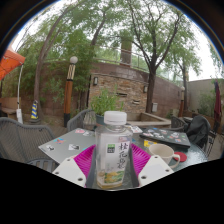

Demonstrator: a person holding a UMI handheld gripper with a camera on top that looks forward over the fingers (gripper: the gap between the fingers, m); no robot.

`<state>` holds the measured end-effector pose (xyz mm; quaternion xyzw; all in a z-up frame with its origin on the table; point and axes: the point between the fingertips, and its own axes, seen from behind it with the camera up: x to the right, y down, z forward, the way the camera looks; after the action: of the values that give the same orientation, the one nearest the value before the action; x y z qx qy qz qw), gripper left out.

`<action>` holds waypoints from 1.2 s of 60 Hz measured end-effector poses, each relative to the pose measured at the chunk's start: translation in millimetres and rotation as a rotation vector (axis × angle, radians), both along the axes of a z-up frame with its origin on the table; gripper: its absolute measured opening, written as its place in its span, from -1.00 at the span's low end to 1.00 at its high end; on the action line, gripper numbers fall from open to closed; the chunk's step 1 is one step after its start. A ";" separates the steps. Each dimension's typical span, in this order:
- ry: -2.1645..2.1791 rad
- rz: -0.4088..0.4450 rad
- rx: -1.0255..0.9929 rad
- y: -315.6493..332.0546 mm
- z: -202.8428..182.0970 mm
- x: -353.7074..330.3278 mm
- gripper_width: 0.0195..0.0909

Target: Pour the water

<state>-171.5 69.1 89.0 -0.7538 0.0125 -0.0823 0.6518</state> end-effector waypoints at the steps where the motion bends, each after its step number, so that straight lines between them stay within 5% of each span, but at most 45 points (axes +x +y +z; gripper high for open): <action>1: 0.001 0.006 0.002 0.2 0.5 -0.5 -0.16; 14: 0.185 0.079 -0.011 12.0 10.9 -1.0 -0.25; 31: 1.608 0.249 0.135 -3.2 70.3 26.2 -0.25; 38: 1.996 0.224 0.185 -7.7 75.2 46.5 -0.26; 64: 2.326 0.222 0.221 -52.7 87.7 41.2 -0.26; 72: 2.190 0.284 0.148 -105.2 109.7 8.9 -0.25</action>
<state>-162.6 -36.2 198.7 -0.3727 0.5007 0.7057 0.3352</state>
